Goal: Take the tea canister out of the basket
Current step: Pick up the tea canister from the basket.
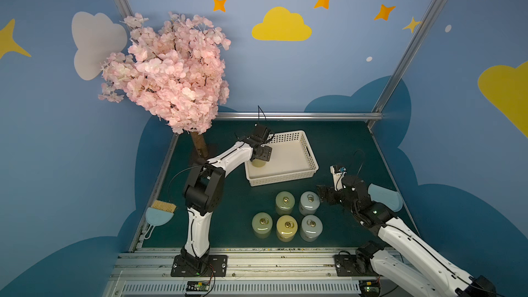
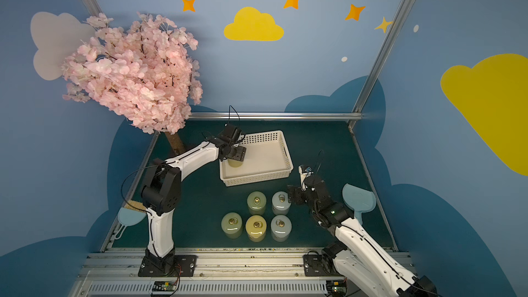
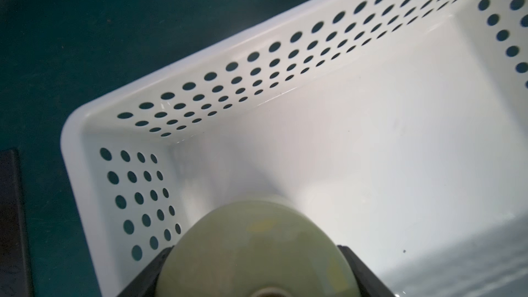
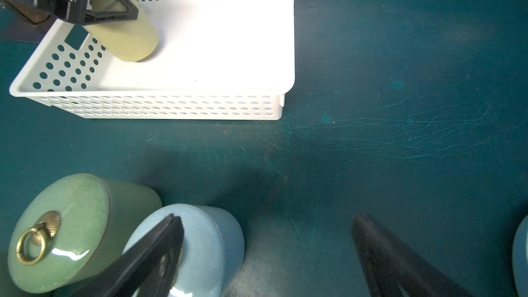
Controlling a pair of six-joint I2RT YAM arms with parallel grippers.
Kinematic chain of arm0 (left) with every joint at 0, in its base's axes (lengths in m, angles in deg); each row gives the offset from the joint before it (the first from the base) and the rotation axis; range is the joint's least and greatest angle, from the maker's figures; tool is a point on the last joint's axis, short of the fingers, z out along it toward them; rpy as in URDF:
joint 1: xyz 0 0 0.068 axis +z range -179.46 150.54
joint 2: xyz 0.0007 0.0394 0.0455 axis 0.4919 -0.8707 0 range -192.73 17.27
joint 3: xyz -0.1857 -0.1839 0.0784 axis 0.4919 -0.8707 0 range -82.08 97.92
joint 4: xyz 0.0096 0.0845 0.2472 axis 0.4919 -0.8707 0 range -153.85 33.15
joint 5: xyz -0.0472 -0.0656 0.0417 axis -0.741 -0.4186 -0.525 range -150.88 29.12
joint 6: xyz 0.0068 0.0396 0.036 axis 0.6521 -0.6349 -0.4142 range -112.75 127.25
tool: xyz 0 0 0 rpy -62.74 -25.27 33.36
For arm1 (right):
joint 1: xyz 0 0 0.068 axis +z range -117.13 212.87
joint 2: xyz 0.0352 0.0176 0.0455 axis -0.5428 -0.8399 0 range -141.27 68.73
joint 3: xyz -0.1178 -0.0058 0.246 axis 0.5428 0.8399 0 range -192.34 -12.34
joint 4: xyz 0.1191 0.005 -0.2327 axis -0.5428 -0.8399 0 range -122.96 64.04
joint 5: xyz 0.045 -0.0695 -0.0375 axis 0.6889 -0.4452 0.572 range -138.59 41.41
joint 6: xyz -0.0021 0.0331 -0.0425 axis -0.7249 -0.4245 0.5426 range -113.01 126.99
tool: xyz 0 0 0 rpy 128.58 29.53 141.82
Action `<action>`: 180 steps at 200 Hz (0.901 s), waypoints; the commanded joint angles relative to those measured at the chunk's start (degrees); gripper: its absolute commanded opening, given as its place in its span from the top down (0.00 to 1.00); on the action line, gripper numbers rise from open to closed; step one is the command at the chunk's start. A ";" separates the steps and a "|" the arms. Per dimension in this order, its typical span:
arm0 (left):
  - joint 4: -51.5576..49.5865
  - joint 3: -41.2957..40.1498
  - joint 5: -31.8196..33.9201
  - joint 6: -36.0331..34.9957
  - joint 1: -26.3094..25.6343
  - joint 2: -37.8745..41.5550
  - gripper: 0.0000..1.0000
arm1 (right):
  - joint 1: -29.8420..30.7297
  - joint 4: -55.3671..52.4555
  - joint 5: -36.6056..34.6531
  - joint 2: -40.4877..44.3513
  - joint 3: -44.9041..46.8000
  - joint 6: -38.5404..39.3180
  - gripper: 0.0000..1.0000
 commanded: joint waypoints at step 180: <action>-0.96 -13.70 -0.45 -1.39 -6.88 24.61 0.44 | -0.36 1.41 -0.09 0.48 0.75 -0.30 0.02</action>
